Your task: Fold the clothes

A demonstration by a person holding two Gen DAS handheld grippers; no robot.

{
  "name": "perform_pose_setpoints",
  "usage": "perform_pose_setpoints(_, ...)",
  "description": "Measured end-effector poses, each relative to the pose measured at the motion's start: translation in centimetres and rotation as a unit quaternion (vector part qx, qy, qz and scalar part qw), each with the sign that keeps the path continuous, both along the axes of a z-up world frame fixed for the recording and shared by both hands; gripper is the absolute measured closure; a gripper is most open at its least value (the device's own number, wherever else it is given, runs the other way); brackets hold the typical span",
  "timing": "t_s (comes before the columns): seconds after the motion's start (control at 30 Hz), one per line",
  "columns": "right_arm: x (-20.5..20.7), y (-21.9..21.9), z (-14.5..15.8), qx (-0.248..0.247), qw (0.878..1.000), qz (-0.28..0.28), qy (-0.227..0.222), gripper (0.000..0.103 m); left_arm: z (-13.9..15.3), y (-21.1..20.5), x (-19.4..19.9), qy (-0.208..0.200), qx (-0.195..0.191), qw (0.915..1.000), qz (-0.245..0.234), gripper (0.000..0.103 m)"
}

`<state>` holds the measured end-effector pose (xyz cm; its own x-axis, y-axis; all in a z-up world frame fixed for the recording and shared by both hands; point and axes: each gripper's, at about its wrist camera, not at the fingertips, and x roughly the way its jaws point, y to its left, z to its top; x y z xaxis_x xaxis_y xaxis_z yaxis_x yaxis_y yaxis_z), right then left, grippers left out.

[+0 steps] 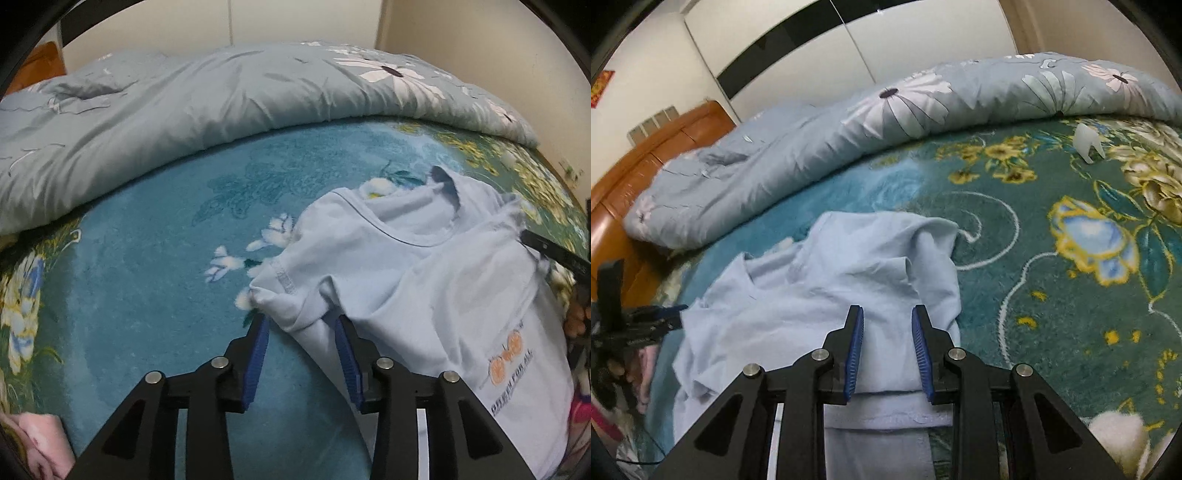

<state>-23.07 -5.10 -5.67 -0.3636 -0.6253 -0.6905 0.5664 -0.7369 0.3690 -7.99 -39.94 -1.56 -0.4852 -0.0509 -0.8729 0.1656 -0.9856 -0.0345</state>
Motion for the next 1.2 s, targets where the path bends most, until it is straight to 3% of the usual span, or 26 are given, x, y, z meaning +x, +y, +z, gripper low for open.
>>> perform_pose_setpoints(0.07,0.2,0.0,0.1,-0.011,1.000,0.011,-0.004,0.081,-0.2,0.0,-0.2,-0.004,-0.010,0.9999,0.011,0.062)
perform_pose_setpoints(0.1,0.4,0.0,0.2,-0.016,1.000,0.016,-0.006,0.100,-0.2,-0.1,-0.2,-0.005,-0.015,0.9998,0.016,0.062)
perform_pose_setpoints(0.27,1.7,-0.3,1.7,-0.038,0.998,0.036,0.023,0.103,0.2,0.4,-0.1,0.010,-0.049,0.9985,0.020,0.062)
perform_pose_setpoints(0.33,2.1,0.5,3.3,-0.048,0.997,0.012,0.058,0.103,0.1,0.9,-0.2,0.009,-0.066,0.9978,0.007,0.064)
perform_pose_setpoints(0.4,2.2,1.3,4.0,-0.036,0.995,-0.019,0.086,0.103,0.0,1.4,-0.2,0.002,-0.075,0.9971,-0.013,0.072)
perform_pose_setpoints(0.43,2.0,1.4,3.8,-0.041,0.996,-0.016,0.076,0.103,-0.2,1.6,-0.2,-0.003,-0.084,0.9963,-0.021,0.074)
perform_pose_setpoints(0.53,1.4,1.2,2.9,-0.041,0.998,-0.006,0.040,0.103,-0.4,2.2,-0.4,-0.004,-0.099,0.9943,-0.040,0.098)
perform_pose_setpoints(0.6,1.4,0.9,2.4,-0.022,0.999,-0.008,0.032,0.101,-0.5,2.5,-0.5,-0.002,-0.105,0.9932,-0.050,0.098)
perform_pose_setpoints(0.63,1.5,0.8,2.2,-0.012,0.999,-0.011,0.031,0.096,-0.4,2.2,-0.5,0.001,-0.101,0.9937,-0.048,0.099)
perform_pose_setpoints(0.7,1.5,1.1,1.7,-0.004,1.000,-0.018,0.021,0.071,-0.2,1.5,-0.6,0.004,-0.090,0.9952,-0.037,0.099)
perform_pose_setpoints(0.73,1.3,1.1,1.2,-0.002,1.000,-0.020,0.009,0.069,-0.1,1.0,-0.6,0.006,-0.084,0.9960,-0.031,0.099)
perform_pose_setpoints(0.83,0.6,1.1,0.1,0.006,0.999,-0.025,-0.024,0.069,-0.2,0.1,-0.2,0.000,-0.085,0.9960,-0.024,0.099)
perform_pose_setpoints(1.07,0.7,1.1,-0.5,0.000,0.999,-0.023,-0.046,0.069,-1.1,-1.5,0.2,-0.023,-0.086,0.9960,-0.014,0.099)
perform_pose_setpoints(1.13,0.8,1.0,-0.6,-0.009,0.998,-0.015,-0.053,0.082,-1.1,-2.0,0.2,-0.025,-0.078,0.9966,-0.010,0.099)
perform_pose_setpoints(1.17,0.8,1.0,-0.5,-0.016,0.998,-0.011,-0.055,0.094,-1.1,-2.1,0.3,-0.026,-0.078,0.9966,-0.009,0.099)
perform_pose_setpoints(1.2,0.8,1.0,-0.4,-0.023,0.998,-0.008,-0.057,0.095,-1.2,-2.2,0.4,-0.028,-0.080,0.9964,-0.007,0.099)
